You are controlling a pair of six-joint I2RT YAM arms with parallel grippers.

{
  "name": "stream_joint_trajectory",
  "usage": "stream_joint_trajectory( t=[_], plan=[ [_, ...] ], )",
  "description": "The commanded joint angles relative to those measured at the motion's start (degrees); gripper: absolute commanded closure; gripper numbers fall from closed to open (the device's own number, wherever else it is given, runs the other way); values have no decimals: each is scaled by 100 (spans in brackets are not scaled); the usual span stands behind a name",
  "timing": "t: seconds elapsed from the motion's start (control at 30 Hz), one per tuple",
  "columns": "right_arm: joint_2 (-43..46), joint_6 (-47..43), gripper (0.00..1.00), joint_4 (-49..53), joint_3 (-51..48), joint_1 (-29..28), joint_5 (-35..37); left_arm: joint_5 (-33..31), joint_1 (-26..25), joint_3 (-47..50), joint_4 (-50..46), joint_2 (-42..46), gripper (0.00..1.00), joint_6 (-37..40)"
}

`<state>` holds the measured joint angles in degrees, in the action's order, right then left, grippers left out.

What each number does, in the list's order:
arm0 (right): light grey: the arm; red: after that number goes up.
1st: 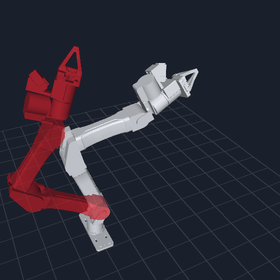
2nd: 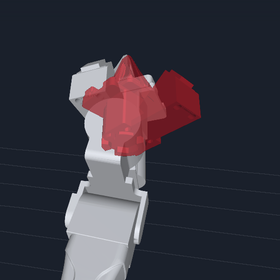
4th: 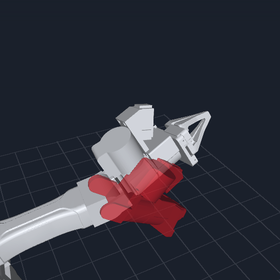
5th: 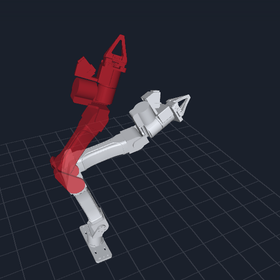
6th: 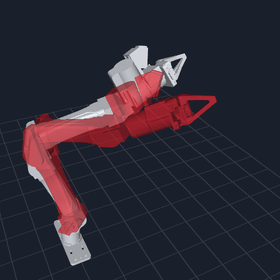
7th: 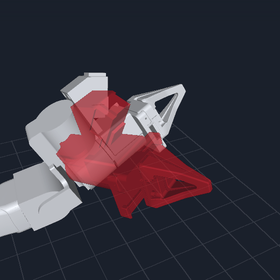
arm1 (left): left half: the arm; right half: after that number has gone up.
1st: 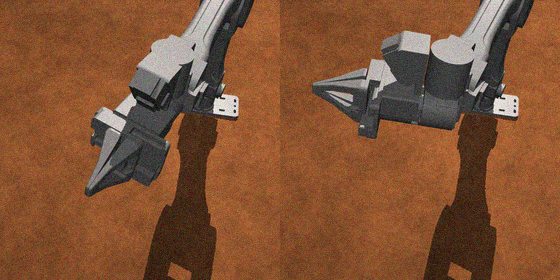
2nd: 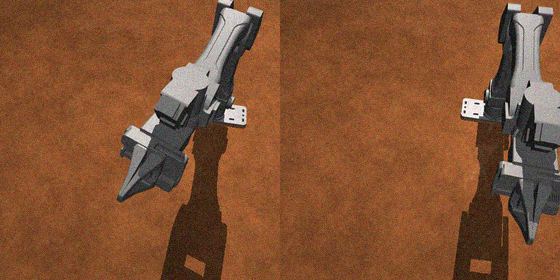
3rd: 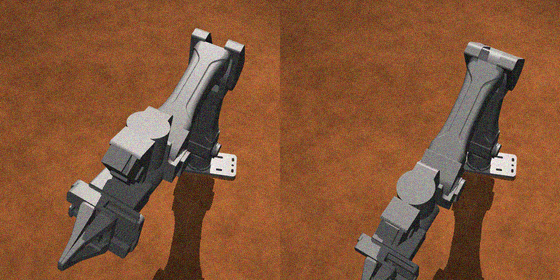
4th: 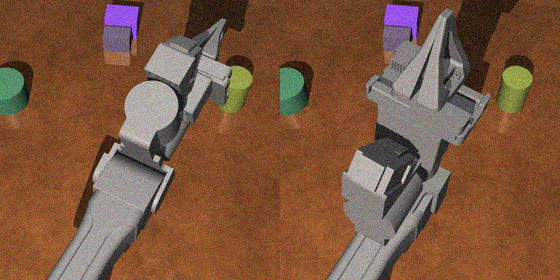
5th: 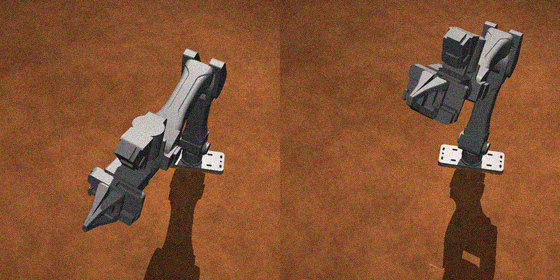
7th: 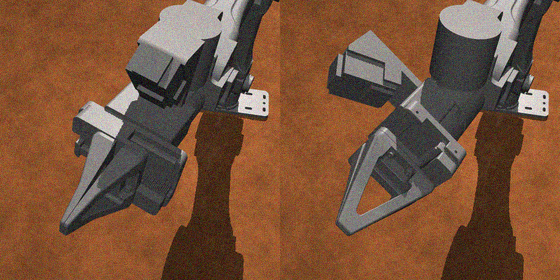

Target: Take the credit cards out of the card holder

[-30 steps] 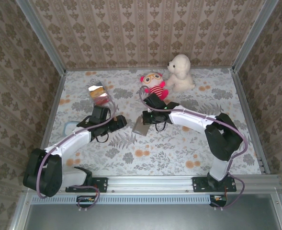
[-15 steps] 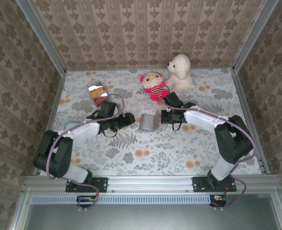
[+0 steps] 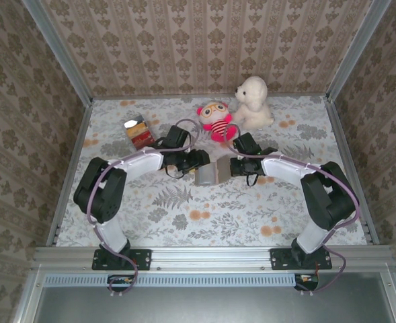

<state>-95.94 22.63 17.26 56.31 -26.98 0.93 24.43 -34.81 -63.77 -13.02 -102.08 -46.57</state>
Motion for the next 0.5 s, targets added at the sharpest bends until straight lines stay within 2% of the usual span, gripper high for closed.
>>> stream_joint_trajectory(
  t=[0.0, 0.2, 0.47],
  plan=[
    [26, 45, 99, -116, -64, 9, 57, -157, -43, -118, -511, -129, 39, -134],
    [-257, 154, 100, -82, -14, 9, -44, -150, -79, -118, -517, -224, 39, -222],
    [-256, 198, 100, -46, -6, 8, -48, -103, -138, -306, -509, -468, 46, -272]
  ],
)
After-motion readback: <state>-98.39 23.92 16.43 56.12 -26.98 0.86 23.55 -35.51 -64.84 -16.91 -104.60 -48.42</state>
